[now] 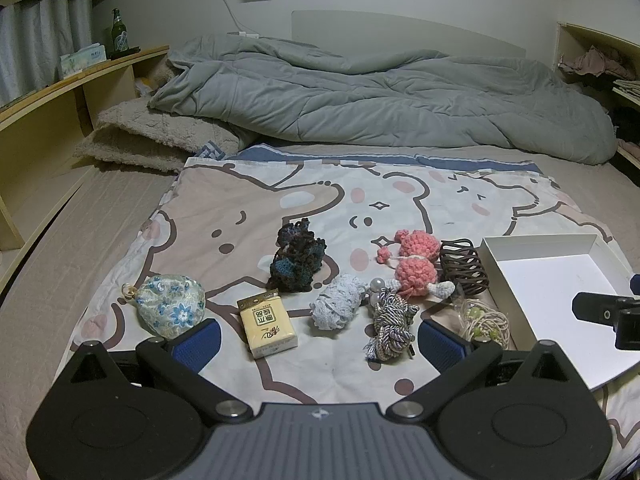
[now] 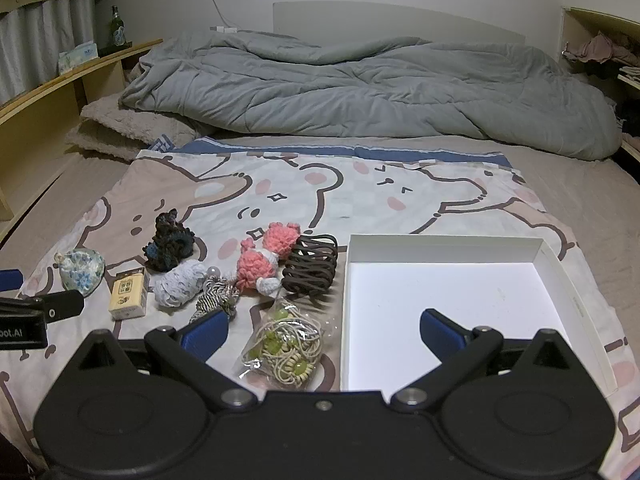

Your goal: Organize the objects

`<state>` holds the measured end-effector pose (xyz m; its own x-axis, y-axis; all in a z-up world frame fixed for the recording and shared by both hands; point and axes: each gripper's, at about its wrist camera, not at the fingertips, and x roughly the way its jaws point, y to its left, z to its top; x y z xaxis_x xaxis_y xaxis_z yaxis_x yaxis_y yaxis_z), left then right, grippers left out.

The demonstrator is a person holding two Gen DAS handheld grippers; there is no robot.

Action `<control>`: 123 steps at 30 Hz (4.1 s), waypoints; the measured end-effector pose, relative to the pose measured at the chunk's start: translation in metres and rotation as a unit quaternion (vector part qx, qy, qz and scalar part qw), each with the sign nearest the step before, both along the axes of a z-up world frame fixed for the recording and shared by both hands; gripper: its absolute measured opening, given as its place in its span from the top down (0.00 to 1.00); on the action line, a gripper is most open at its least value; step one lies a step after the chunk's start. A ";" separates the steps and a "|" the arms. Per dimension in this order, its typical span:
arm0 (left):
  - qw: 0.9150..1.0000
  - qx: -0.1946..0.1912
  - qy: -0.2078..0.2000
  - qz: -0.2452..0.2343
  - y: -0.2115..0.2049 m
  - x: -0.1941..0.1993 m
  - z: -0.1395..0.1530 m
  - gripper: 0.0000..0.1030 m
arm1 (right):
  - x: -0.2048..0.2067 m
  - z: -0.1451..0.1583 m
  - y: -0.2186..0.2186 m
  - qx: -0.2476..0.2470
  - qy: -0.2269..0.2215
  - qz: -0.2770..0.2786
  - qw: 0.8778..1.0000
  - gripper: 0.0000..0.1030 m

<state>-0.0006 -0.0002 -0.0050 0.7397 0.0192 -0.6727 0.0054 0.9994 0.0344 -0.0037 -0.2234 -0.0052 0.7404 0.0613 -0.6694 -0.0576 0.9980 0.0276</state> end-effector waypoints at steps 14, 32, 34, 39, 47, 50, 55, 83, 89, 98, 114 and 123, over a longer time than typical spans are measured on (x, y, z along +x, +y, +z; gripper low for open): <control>1.000 0.000 0.000 -0.002 0.000 0.000 -0.001 0.00 | -0.001 -0.001 -0.001 -0.001 0.001 0.000 1.000 0.00; 1.000 -0.001 0.002 -0.004 -0.001 0.001 -0.003 0.00 | 0.000 -0.005 0.000 -0.001 0.003 -0.003 1.000 0.00; 1.000 -0.001 0.002 -0.005 -0.001 0.001 -0.003 0.00 | -0.001 -0.006 0.000 -0.002 0.003 -0.003 1.000 0.00; 1.000 -0.001 0.002 -0.006 -0.001 0.001 -0.003 0.00 | -0.001 -0.005 0.001 -0.002 0.003 -0.003 1.000 0.00; 1.000 -0.001 0.002 -0.007 -0.001 0.001 -0.003 0.00 | -0.001 -0.005 0.001 -0.002 0.003 -0.003 1.000 0.00; 1.000 -0.001 0.002 -0.007 -0.001 0.001 -0.003 0.00 | -0.001 -0.005 0.001 -0.002 0.004 -0.003 1.000 0.00; 1.000 -0.001 0.002 -0.008 -0.002 0.001 -0.002 0.00 | -0.001 -0.006 0.001 -0.002 0.004 -0.003 1.000 0.00; 1.000 0.002 -0.013 0.010 0.013 0.008 0.010 0.00 | 0.006 -0.001 0.004 0.014 -0.008 -0.014 1.000 0.00; 0.999 0.017 -0.030 0.029 0.031 0.020 0.026 0.00 | 0.020 0.007 0.012 0.027 -0.016 -0.013 0.999 0.00; 0.997 0.009 -0.036 0.064 0.061 0.050 0.041 0.00 | 0.047 0.010 0.022 0.050 -0.005 -0.017 0.999 0.00; 0.992 -0.005 0.026 0.122 0.099 0.126 0.002 0.00 | 0.096 -0.022 0.008 0.086 0.068 -0.074 0.991 0.00; 0.983 -0.039 0.077 0.159 0.132 0.154 -0.035 0.00 | 0.110 -0.059 0.001 0.129 0.157 -0.095 0.975 0.10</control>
<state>0.1532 0.1315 -0.0401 0.5945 0.1769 -0.7844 -0.3095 0.9507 -0.0202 0.1061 -0.2227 -0.0647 0.5161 0.1397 -0.8451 0.1788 0.9473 0.2658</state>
